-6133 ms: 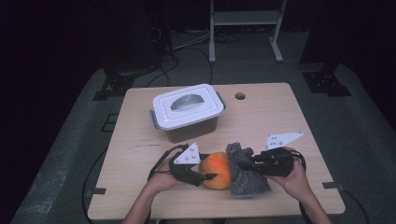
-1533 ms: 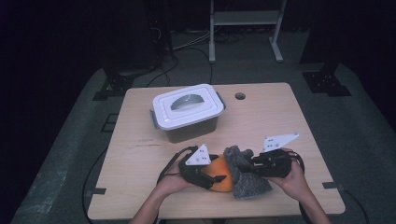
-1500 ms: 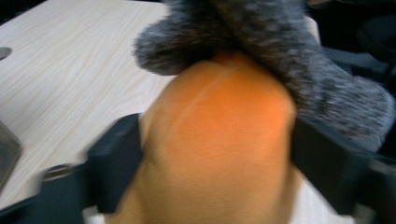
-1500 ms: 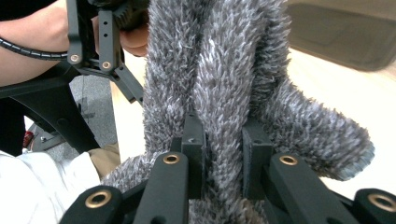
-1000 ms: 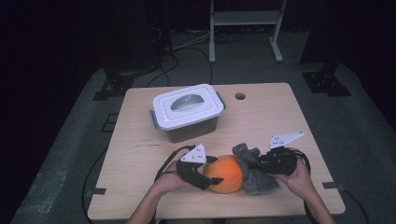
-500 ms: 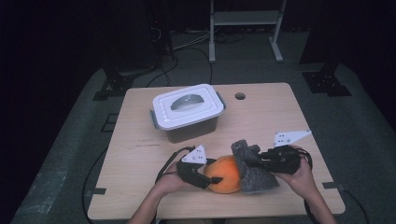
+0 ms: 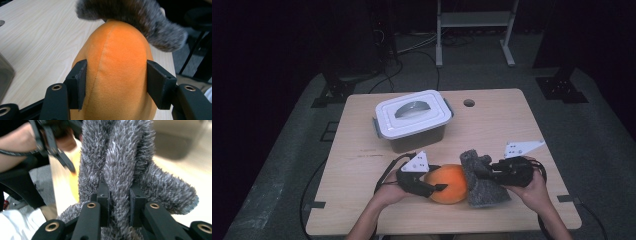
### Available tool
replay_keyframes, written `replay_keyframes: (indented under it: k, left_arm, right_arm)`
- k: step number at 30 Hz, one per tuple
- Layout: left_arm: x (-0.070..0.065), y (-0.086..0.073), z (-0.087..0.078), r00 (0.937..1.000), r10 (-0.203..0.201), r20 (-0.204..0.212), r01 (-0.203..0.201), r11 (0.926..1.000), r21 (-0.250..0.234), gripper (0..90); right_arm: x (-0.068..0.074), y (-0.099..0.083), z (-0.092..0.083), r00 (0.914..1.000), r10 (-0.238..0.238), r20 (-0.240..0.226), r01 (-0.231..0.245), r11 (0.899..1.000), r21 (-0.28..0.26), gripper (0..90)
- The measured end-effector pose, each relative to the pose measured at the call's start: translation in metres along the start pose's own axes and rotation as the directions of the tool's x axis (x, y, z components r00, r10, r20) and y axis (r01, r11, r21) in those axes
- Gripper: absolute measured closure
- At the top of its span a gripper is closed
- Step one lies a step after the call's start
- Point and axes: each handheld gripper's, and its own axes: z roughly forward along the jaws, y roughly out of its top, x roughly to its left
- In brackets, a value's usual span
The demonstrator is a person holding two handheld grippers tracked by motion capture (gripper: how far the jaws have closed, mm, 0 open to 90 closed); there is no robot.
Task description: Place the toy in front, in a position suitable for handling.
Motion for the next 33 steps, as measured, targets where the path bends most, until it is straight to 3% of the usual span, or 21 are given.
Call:
replay_keyframes:
  k: [3,6,10,12,16,21,24,26,33]
  left_arm:
    - [-0.003,0.001,0.002,0.9999,0.013,-0.001,-0.013,0.9999,0.004,39.5]
    - [-0.003,-0.001,0.002,0.9998,0.019,0.005,-0.019,0.9998,0.011,38.2]
    - [0.000,-0.003,0.003,0.9998,0.000,0.019,0.000,0.9999,-0.017,26.3]
    - [0.003,-0.005,0.003,0.9992,-0.025,0.031,0.026,0.9996,-0.015,15.9]
    - [0.009,-0.014,0.005,0.9970,-0.052,0.058,0.053,0.9986,-0.007,9.7]
    - [0.015,-0.021,0.010,0.9919,-0.081,0.098,0.082,0.9965,-0.014,9.6]
    - [0.016,-0.022,0.010,0.9902,-0.082,0.113,0.086,0.9960,-0.026,15.0]
    - [0.015,-0.022,0.009,0.9913,-0.073,0.110,0.077,0.9965,-0.031,22.1]
    - [0.013,-0.019,0.009,0.9930,-0.065,0.098,0.069,0.9967,-0.043,33.0]
  right_arm:
    - [0.010,0.008,0.006,0.9992,-0.038,-0.012,0.038,0.999,-0.004,74.3]
    - [0.014,0.005,0.020,0.9983,-0.057,-0.012,0.058,0.997,0.057,74.2]
    - [0.010,-0.002,0.024,0.9987,-0.036,-0.035,0.039,0.996,0.083,74.4]
    - [0.007,-0.005,0.022,0.9990,-0.030,-0.032,0.033,0.996,0.089,74.4]
    - [-0.002,-0.010,0.018,0.9996,-0.003,-0.028,0.006,0.995,0.096,74.4]
    - [-0.007,-0.013,0.016,0.9994,0.018,-0.030,-0.015,0.995,0.097,74.4]
    - [-0.008,-0.013,0.016,0.9994,0.021,-0.028,-0.018,0.995,0.098,74.4]
    - [-0.008,-0.014,0.016,0.9994,0.022,-0.026,-0.020,0.995,0.097,74.4]
    - [-0.009,-0.016,0.014,0.9996,0.026,-0.015,-0.024,0.995,0.098,74.4]
